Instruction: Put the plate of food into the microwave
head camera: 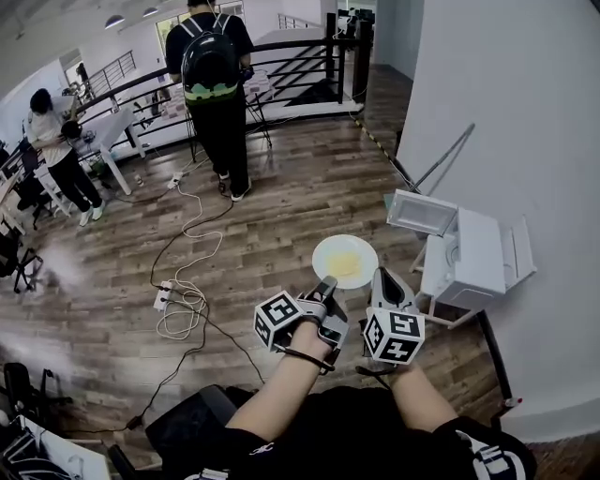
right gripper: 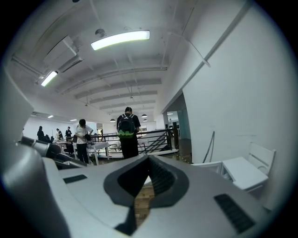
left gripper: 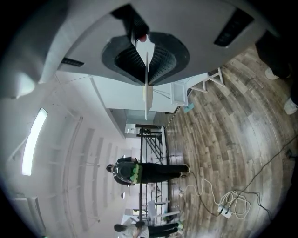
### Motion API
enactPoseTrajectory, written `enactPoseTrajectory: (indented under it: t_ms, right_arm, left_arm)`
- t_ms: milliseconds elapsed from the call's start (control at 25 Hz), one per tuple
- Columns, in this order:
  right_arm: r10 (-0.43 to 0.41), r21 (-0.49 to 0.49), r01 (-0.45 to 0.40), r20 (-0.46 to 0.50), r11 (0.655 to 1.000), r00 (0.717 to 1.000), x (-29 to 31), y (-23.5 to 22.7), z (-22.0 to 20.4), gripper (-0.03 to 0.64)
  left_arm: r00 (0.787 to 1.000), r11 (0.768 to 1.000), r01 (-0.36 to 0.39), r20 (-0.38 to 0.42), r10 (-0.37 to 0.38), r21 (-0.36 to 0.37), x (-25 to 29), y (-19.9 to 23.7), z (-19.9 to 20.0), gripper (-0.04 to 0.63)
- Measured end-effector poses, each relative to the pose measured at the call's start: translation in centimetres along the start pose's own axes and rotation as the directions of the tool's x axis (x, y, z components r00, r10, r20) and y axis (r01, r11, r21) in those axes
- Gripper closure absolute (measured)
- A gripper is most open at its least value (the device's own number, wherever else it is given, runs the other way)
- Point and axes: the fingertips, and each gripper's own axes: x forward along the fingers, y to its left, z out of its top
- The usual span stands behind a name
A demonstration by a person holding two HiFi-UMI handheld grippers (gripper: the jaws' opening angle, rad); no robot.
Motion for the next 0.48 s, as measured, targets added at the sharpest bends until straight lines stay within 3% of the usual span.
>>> enactPoseTrajectory:
  t_ms: [240, 480]
  right_arm:
    - [0.019, -0.009, -0.02, -0.034, 1.0, 0.999, 2.5, 2.7, -0.9, 0.609]
    - [0.048, 0.019, -0.048, -0.017, 0.999, 0.999, 8.1, 0.6, -0.2, 0.609]
  left_arm:
    - [0.999, 0.999, -0.029, 0.044, 0.03, -0.031, -1.3, 1.5, 3.4, 0.578]
    - [0.996, 0.998, -0.052, 0.077, 0.053, -0.02, 3.1, 1.8, 5.4, 0.578]
